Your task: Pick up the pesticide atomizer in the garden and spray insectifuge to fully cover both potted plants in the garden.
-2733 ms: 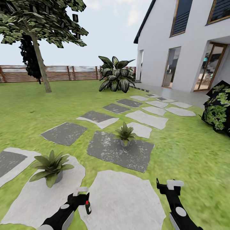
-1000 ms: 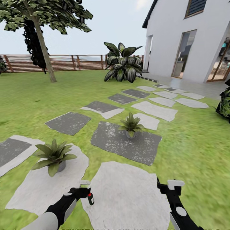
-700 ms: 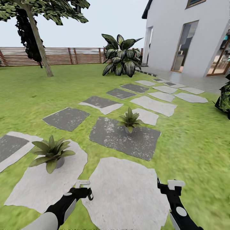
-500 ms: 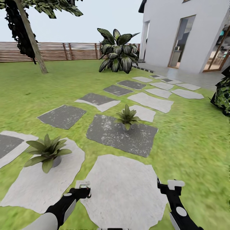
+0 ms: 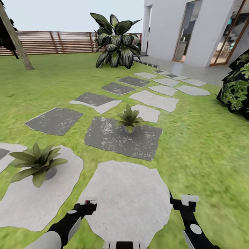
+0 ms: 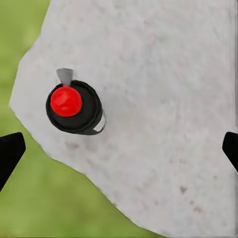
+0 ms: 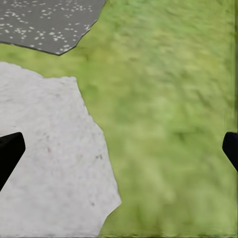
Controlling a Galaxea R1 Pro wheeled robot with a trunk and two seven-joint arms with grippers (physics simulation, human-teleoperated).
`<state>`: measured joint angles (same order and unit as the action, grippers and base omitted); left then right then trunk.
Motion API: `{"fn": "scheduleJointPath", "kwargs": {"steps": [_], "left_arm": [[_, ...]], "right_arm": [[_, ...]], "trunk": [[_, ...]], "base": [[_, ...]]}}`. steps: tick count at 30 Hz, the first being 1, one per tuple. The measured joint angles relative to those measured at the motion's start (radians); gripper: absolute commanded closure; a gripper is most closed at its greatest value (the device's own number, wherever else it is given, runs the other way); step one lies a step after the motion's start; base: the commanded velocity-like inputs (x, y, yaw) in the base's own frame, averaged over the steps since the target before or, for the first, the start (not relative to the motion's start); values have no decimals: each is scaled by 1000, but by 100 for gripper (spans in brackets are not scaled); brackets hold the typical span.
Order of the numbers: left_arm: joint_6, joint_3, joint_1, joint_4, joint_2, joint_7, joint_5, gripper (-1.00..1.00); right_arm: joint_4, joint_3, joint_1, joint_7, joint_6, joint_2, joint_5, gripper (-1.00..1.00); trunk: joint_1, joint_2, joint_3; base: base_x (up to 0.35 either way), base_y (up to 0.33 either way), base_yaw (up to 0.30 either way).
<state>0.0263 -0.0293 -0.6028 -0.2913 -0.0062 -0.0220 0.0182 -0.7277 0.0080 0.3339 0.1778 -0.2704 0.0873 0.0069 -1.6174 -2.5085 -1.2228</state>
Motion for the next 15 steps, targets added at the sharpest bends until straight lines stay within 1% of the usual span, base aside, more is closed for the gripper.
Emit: {"fn": "scheduleJointPath", "kwargs": {"steps": [11, 15], "left_arm": [[-4, 0, 1, 1, 2, 0, 0, -100], [-4, 0, 1, 2, 4, 0, 0, -100]], "right_arm": [[0, 1, 0, 0, 1, 0, 0, -100], [0, 3, 0, 0, 0, 0, 0, -100]], "trunk": [[-5, -3, -57], [-5, -3, -60]], "base": [[0, 0, -180], [0, 0, -50]]}}
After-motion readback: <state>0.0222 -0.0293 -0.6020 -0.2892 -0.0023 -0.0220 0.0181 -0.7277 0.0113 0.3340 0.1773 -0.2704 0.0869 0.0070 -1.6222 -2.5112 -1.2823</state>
